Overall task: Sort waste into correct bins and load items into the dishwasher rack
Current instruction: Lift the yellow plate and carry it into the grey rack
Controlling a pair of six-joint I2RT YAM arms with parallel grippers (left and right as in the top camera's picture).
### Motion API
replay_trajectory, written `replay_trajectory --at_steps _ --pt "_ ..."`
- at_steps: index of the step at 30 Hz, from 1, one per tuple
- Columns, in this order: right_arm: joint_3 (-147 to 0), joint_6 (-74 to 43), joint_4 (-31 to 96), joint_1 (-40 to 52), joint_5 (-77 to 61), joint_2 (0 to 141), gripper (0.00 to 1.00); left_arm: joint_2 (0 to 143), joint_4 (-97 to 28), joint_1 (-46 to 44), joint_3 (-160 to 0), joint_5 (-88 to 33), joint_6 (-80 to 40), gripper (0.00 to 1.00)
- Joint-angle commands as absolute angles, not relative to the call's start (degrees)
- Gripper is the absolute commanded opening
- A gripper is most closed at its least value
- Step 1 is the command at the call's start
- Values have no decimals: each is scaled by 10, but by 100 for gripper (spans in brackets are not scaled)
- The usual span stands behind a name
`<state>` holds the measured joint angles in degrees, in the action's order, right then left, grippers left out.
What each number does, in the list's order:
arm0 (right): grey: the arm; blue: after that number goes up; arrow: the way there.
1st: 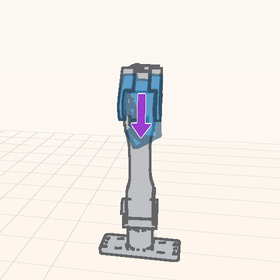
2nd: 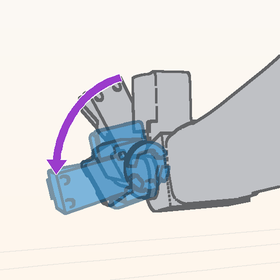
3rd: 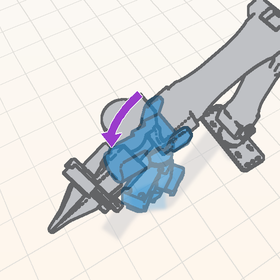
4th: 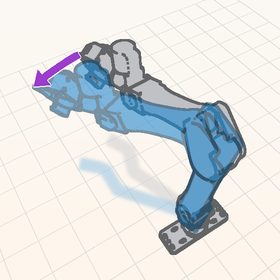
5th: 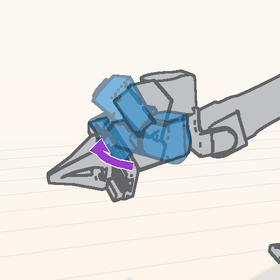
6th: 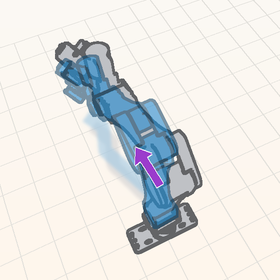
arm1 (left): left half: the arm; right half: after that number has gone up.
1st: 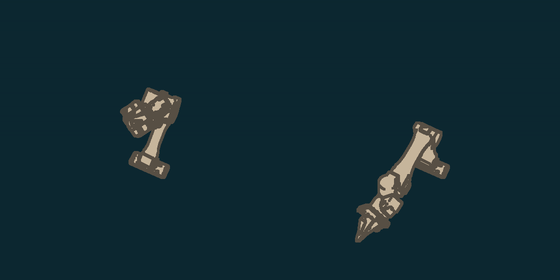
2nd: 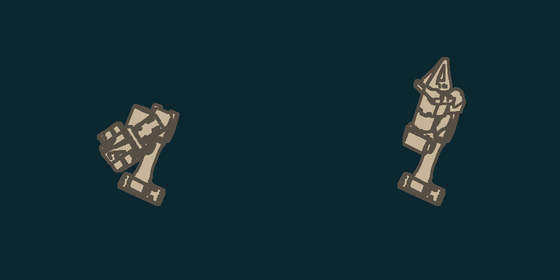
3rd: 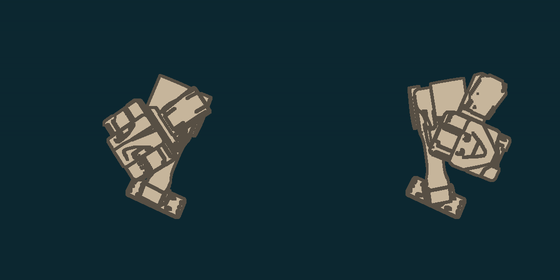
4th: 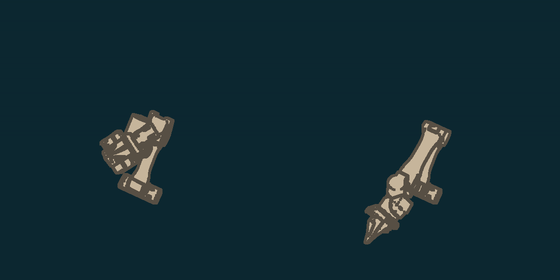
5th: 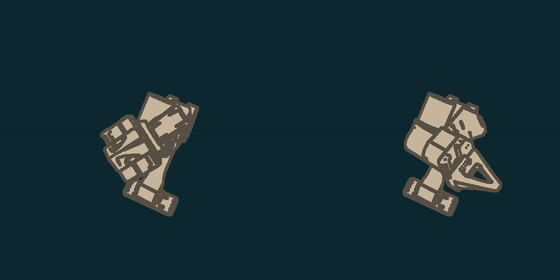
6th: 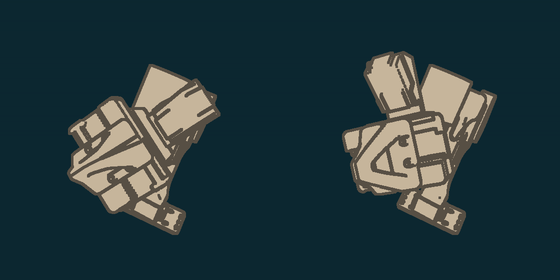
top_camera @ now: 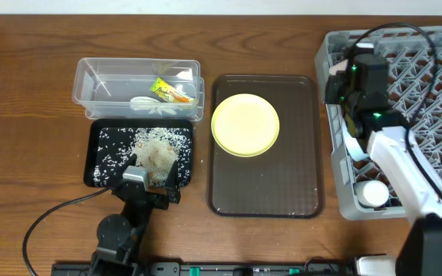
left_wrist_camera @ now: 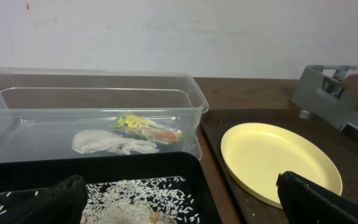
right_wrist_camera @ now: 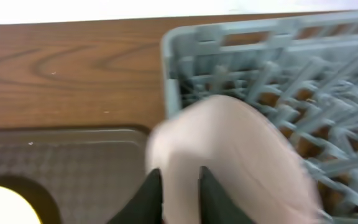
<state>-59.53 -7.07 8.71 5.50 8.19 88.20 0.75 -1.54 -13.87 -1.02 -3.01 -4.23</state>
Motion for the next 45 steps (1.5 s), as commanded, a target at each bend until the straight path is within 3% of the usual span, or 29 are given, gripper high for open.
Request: replay_trajectory --at_steps 1,6,8,11,14,19,23,24,26,28,30,35,39,42,45 --pt "-593 -71 103 45 114 852 24 6 -38 -135 -2 -25 -37 99" --pt "-593 -72 109 57 46 810 42 6 -38 -135 -2 -25 -37 99" --pt "-593 -72 119 65 0 798 43 6 -38 -135 -2 -25 -37 99" --pt "-593 -73 155 86 -48 795 40 6 -38 -135 -2 -25 -37 99" --pt "-592 -81 206 118 -47 802 27 6 -38 -135 -2 -25 -37 100" --pt "-592 -81 251 170 44 828 28 6 -38 -135 -2 -25 -37 99" --pt "-592 -82 272 199 -129 848 46 6 -38 -135 -2 -25 -37 99" --pt "-592 -97 276 208 -152 858 58 6 -38 -135 -2 -25 -37 99" --pt "-592 -172 285 222 -119 878 73 6 -38 -135 -2 -25 -37 99" --pt "-592 -250 295 231 -55 902 77 6 -38 -135 -2 -25 -37 100" --pt "-592 -308 287 234 -28 938 73 6 -38 -135 -2 -25 -37 99" --pt "-592 -366 259 234 -30 1022 45 6 -38 -135 -2 -25 -37 99" --pt "-592 -394 258 234 -33 1069 33 6 -38 -135 -2 -25 -37 99" --pt "-593 -389 262 234 -39 1065 4 6 -38 -135 -2 -25 -37 99" --pt "-593 -347 262 233 -36 1023 1 6 -38 -135 -2 -25 -37 99"
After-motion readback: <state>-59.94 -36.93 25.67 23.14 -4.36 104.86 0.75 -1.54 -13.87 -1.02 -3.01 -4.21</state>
